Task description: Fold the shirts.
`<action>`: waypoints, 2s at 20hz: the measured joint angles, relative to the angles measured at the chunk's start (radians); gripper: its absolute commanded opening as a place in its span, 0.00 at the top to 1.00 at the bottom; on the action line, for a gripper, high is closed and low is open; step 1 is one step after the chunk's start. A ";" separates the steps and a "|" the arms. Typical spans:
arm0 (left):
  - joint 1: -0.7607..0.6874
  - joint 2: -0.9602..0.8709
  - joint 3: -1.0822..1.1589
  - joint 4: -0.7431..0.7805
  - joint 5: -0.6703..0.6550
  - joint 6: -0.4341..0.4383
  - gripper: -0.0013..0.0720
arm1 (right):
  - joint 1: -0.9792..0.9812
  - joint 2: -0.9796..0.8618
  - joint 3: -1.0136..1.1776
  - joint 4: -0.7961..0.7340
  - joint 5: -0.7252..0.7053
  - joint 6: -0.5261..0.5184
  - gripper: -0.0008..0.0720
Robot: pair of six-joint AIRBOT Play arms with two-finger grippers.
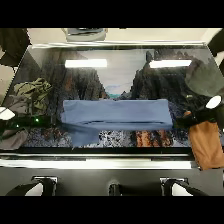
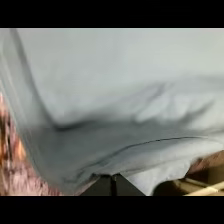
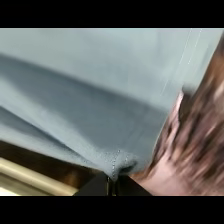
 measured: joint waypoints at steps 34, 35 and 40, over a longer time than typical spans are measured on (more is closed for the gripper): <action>-0.127 -0.505 0.851 -0.016 -0.257 -0.014 0.12 | -0.036 -0.569 0.474 0.217 0.050 0.205 0.25; -0.153 -0.497 0.849 -0.016 -0.252 -0.013 0.12 | -0.027 -0.582 0.474 0.235 0.048 0.225 0.53; -0.267 -0.490 0.795 -0.013 -0.224 -0.015 0.88 | 0.008 -0.591 0.470 0.252 -0.011 0.251 0.93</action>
